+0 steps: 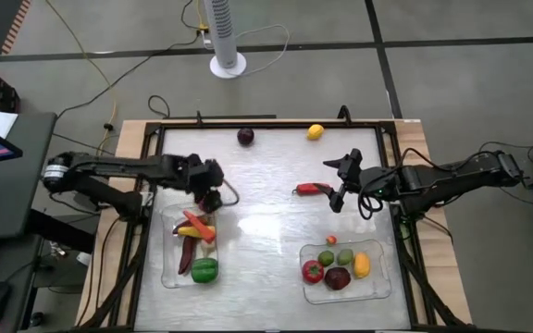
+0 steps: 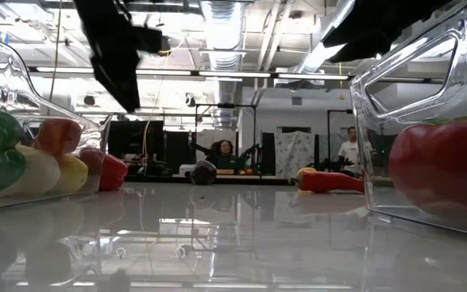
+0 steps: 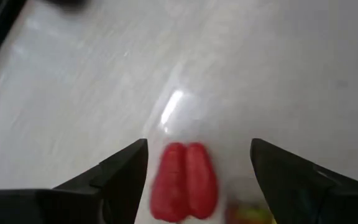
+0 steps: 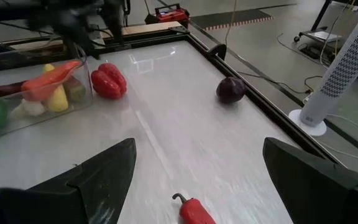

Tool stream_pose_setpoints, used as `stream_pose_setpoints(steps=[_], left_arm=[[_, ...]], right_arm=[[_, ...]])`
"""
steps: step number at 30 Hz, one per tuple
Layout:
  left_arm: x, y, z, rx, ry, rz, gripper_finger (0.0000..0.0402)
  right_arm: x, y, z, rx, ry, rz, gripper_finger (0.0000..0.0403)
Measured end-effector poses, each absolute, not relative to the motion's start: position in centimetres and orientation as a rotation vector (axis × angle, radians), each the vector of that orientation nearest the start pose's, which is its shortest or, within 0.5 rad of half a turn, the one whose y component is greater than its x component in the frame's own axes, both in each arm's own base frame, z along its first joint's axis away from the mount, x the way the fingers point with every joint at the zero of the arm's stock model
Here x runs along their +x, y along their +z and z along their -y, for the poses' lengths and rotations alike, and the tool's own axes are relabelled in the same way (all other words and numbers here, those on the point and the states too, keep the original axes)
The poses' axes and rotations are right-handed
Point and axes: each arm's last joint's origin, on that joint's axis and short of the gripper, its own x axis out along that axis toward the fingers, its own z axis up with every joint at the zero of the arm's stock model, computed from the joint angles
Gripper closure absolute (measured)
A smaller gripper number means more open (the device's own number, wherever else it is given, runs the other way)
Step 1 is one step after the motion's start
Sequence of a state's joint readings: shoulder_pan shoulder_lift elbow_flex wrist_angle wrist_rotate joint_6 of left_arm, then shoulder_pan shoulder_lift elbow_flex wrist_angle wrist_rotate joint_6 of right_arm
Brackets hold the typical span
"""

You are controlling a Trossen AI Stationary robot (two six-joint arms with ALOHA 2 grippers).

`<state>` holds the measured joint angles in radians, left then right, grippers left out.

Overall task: Sort produce into baskets
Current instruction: Put the red bell pepper into the left transparent bin

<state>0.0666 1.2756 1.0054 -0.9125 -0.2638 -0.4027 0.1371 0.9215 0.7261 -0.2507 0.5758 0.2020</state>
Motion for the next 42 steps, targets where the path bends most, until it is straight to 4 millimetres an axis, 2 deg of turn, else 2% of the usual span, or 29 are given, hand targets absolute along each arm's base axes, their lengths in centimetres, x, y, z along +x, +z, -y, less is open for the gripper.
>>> stream_pose_setpoints(steps=[4,8,15,22,28,31,33,36,38,42], left_arm=[[23.9,24.3,-5.0,-0.301,0.523,-1.188,0.0138],[24.6,22.3,-6.7,-0.386,0.465,-1.289,0.0138],[25.4,18.6,-7.7,-0.446,0.428,-1.501,0.0130],[27.1,17.5,-8.0,-0.420,0.388,-1.599,0.0112],[28.1,18.6,-8.4,-0.290,0.416,-1.668,0.0116],[29.0,21.2,-8.4,-0.254,0.396,-1.555,0.0122],[28.8,22.7,-8.2,-0.237,0.387,-1.513,0.0127],[27.7,24.9,-7.9,-0.211,0.412,-1.433,0.0132],[26.2,26.3,-7.7,-0.227,0.446,-1.397,0.0134],[22.6,27.4,-7.6,-0.313,0.533,-1.384,0.0136]], right_arm=[[19.6,28.5,-1.1,0.039,-0.471,-0.374,0.0024],[19.6,28.5,-1.1,0.037,-0.471,-0.374,0.0024],[19.6,28.6,-1.1,0.026,-0.465,-0.374,0.0024],[19.6,28.6,-1.1,0.026,-0.465,-0.373,0.0024],[19.6,28.6,-1.1,0.025,-0.464,-0.375,0.0024],[19.6,28.6,-1.1,0.025,-0.464,-0.376,0.0024],[19.6,28.5,-1.1,0.024,-0.464,-0.379,0.0024],[19.5,28.5,-1.3,0.023,-0.454,-0.386,0.0024],[19.5,28.4,-1.5,0.020,-0.445,-0.388,0.0023],[19.5,28.5,-1.8,0.014,-0.432,-0.389,0.0024]])
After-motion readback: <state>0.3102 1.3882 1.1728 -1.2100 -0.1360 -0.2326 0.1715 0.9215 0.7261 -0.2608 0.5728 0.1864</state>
